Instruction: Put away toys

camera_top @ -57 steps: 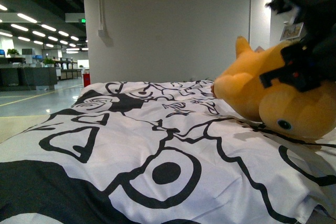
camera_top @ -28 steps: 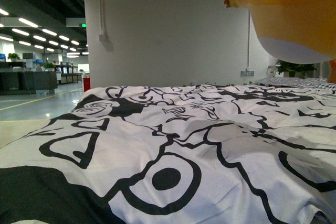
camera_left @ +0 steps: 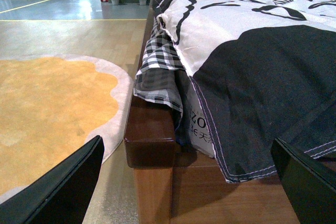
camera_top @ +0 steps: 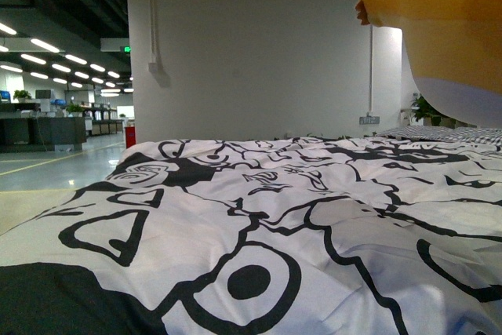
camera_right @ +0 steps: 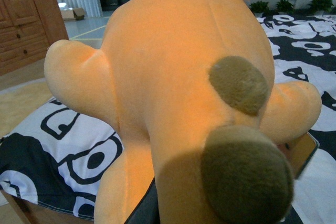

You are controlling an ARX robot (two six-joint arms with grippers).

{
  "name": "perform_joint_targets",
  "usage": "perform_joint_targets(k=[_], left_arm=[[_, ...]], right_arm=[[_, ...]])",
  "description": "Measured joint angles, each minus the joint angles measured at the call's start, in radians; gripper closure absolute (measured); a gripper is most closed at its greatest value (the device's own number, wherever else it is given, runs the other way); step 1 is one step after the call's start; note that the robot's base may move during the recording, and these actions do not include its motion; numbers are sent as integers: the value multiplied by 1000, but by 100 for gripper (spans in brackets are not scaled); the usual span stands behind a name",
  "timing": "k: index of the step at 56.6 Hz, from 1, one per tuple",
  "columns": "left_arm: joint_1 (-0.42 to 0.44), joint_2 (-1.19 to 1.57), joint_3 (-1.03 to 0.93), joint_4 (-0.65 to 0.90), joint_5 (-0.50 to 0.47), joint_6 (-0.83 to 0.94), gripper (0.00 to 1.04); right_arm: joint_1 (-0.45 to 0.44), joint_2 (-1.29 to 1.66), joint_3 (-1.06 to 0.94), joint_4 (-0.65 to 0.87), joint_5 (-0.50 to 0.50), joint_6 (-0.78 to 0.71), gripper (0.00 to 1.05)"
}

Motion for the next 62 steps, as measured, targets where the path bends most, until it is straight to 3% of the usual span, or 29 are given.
perform_joint_targets(k=[2, 6, 7, 12, 16, 40, 62], left_arm=[[0, 0, 0, 0, 0, 0, 6], [0, 0, 0, 0, 0, 0, 6], [0, 0, 0, 0, 0, 0, 6], [0, 0, 0, 0, 1, 0, 6], [0, 0, 0, 0, 1, 0, 6], [0, 0, 0, 0, 2, 0, 6], [0, 0, 0, 0, 2, 0, 6]], right_arm=[[18, -5, 0, -15, 42, -7, 98], [111, -37, -25, -50, 278, -37, 98], [143, -52, -48, -47, 375, -48, 98], [177, -97, -134, -19, 529, -63, 98], [179, -129, -204, 13, 574, -67, 98], [186, -290, -492, 121, 568, -80, 98], [186, -387, -609, 146, 568, -80, 98]])
